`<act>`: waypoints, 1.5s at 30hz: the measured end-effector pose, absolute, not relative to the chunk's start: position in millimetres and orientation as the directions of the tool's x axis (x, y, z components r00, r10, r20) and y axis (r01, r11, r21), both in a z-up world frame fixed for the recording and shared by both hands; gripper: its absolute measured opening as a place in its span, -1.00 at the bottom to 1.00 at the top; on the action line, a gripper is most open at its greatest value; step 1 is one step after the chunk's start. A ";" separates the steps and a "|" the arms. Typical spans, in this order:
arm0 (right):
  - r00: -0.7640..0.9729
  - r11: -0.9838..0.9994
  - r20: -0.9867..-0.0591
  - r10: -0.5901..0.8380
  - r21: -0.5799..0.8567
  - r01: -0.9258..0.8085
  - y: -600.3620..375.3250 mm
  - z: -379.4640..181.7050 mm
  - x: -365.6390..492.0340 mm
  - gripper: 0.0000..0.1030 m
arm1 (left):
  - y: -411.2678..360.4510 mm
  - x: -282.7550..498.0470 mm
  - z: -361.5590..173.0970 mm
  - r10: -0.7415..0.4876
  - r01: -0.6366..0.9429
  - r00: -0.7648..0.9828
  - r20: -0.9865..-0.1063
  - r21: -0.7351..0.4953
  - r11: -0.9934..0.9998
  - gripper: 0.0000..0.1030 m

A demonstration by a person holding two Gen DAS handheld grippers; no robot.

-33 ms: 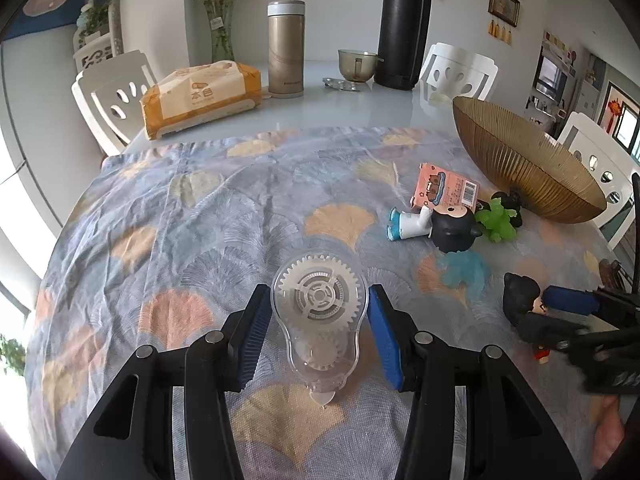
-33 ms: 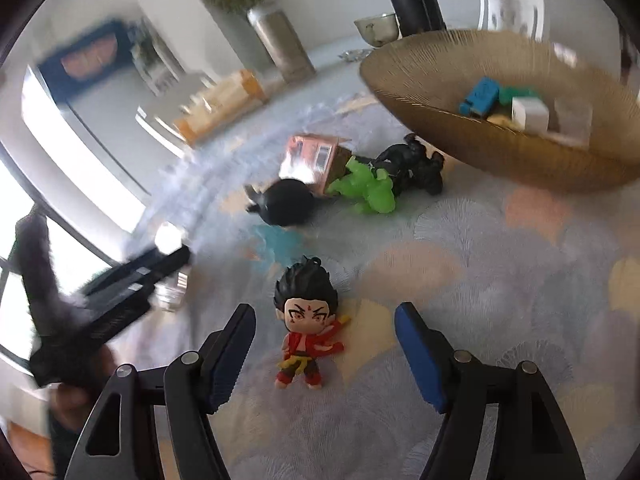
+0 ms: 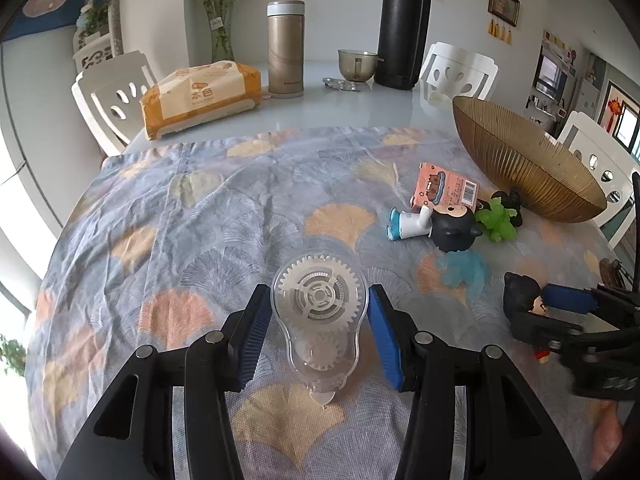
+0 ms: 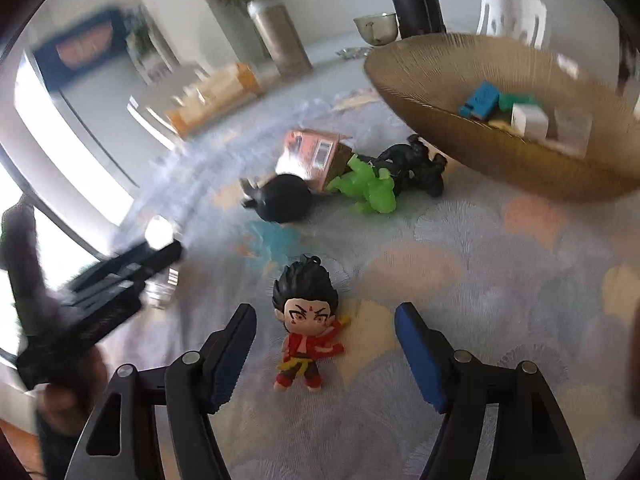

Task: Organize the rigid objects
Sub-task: 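Lift the tape dispenser and red-clothed figure off the cloth with both grippers, then carry both held items over the brown bowl and open both grippers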

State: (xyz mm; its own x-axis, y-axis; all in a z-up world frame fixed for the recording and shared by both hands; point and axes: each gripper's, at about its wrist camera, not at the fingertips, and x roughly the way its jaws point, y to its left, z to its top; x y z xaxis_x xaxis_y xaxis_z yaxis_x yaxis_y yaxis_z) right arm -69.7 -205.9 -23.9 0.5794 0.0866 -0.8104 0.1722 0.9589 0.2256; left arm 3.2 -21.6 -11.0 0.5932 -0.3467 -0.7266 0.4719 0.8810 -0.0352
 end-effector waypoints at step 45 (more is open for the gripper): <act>0.814 0.977 -0.577 -0.067 0.127 0.171 -198.9 43.1 -111.1 -0.38 | -51.5 -16.0 61.3 -0.451 0.563 0.637 -0.626 -0.023 0.826 -0.11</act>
